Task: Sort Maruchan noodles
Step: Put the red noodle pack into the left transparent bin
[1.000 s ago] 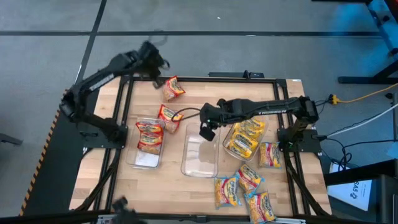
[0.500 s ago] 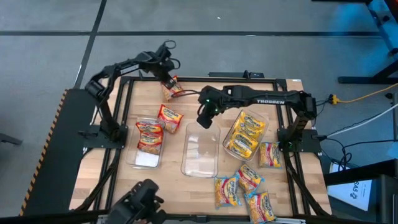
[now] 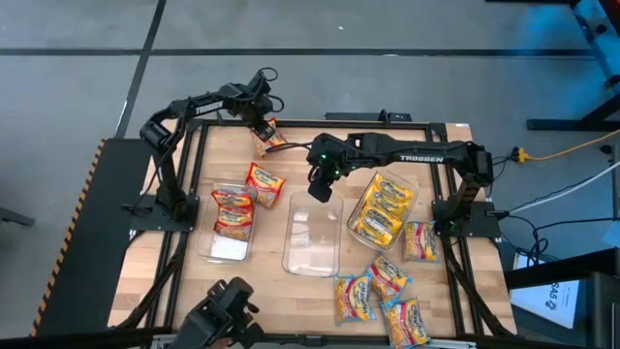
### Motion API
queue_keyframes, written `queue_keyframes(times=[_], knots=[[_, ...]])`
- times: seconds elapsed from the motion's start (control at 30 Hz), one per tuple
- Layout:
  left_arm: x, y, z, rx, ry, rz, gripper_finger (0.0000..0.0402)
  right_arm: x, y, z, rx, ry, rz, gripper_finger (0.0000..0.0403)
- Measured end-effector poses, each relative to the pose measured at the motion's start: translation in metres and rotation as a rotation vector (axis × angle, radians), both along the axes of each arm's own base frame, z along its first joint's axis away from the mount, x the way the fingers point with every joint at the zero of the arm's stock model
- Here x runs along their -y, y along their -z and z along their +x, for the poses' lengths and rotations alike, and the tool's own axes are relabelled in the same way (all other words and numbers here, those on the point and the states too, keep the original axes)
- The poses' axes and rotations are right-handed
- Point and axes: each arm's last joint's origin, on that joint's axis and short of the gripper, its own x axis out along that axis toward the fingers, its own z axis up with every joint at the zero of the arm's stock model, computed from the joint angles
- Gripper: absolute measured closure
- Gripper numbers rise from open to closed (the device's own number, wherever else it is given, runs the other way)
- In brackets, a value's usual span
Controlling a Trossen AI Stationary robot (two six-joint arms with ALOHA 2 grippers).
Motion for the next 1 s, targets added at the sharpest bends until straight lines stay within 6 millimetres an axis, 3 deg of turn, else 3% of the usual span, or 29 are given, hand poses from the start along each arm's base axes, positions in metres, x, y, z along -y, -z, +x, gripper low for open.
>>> queue_keyframes(times=[0.27,0.47,0.7,1.0], knots=[[-0.002,0.014,0.005,-0.011,0.008,-0.024,0.0271,0.000,0.001,-0.001,-0.013,-0.001,0.001,0.0388],[0.001,0.005,0.005,0.001,0.035,-0.008,0.0387,-0.001,0.001,-0.001,-0.014,-0.006,0.008,0.0388],[0.028,-0.038,-0.007,-0.024,0.065,0.000,0.0401,-0.002,0.001,-0.002,-0.022,-0.025,0.038,0.0388],[0.110,-0.115,-0.027,-0.070,0.126,0.074,0.0401,-0.003,0.002,-0.003,-0.032,-0.023,0.091,0.0388]])
